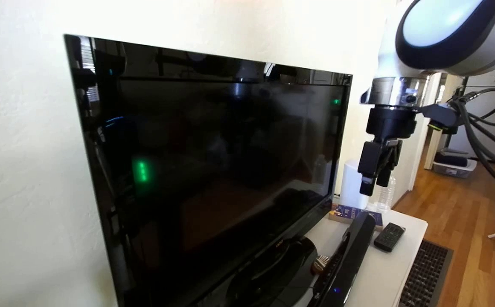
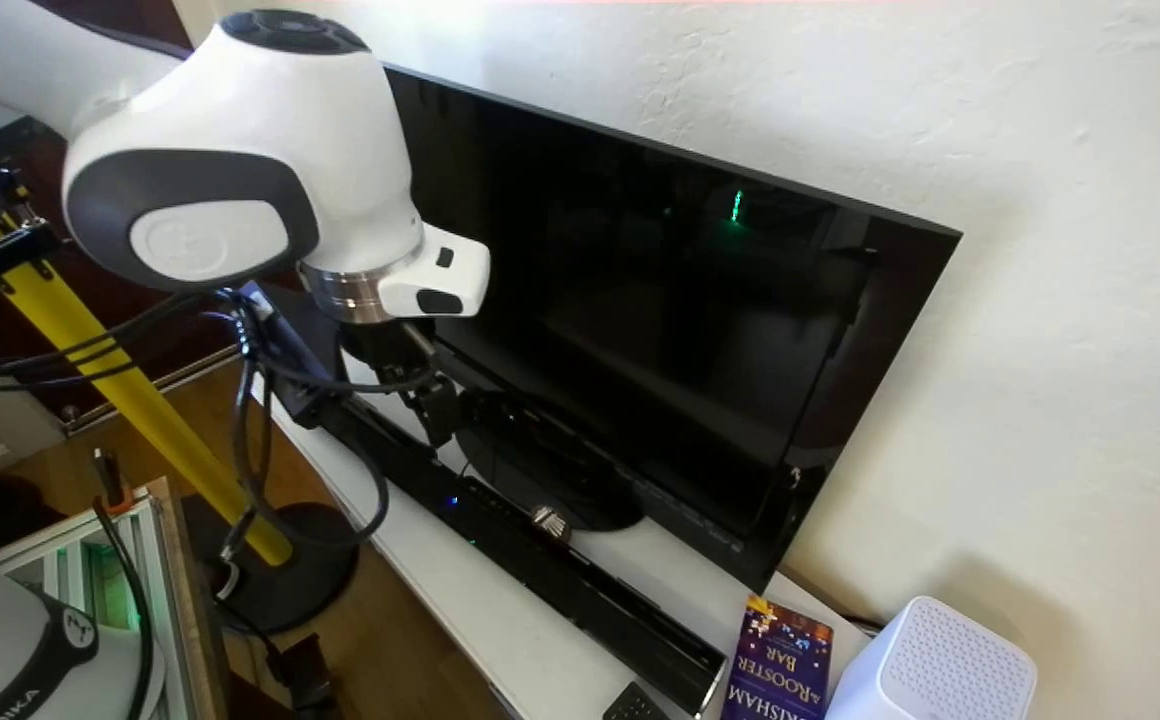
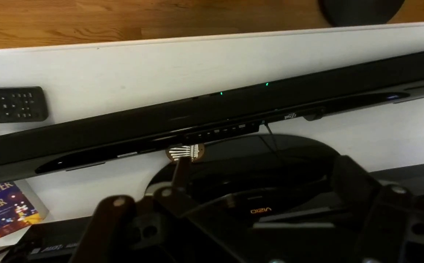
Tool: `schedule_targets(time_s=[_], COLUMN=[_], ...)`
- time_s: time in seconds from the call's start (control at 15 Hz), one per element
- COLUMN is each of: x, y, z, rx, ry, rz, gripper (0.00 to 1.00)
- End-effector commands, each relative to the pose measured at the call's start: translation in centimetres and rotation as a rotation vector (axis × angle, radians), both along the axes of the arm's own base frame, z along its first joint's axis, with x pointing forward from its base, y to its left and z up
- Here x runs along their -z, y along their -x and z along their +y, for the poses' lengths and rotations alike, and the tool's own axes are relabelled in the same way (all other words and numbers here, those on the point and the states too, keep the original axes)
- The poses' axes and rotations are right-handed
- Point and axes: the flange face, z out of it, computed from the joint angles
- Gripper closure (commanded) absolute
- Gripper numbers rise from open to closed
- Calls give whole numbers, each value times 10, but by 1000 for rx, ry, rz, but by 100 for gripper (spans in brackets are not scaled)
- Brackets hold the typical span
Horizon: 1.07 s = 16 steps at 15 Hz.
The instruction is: Press a button on the black speaker.
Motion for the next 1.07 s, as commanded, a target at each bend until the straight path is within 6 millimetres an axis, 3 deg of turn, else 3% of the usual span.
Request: schedule_targets(time_s=[0.0, 0.4, 0.53, 0.6, 0.73, 0.93, 1.0], x=[42, 90, 100, 89, 98, 100, 100], y=[-14, -32, -37, -25, -30, -34, -34], z=[3, 10, 8, 9, 9, 8, 8], rx=[-68, -95, -53, -73, -59, -56, -56], ry=[-22, -65, -101, -65, -75, -77, -77], rz=[14, -18, 48, 8, 34, 41, 42], gripper=[34, 76, 90, 73, 86, 90, 97])
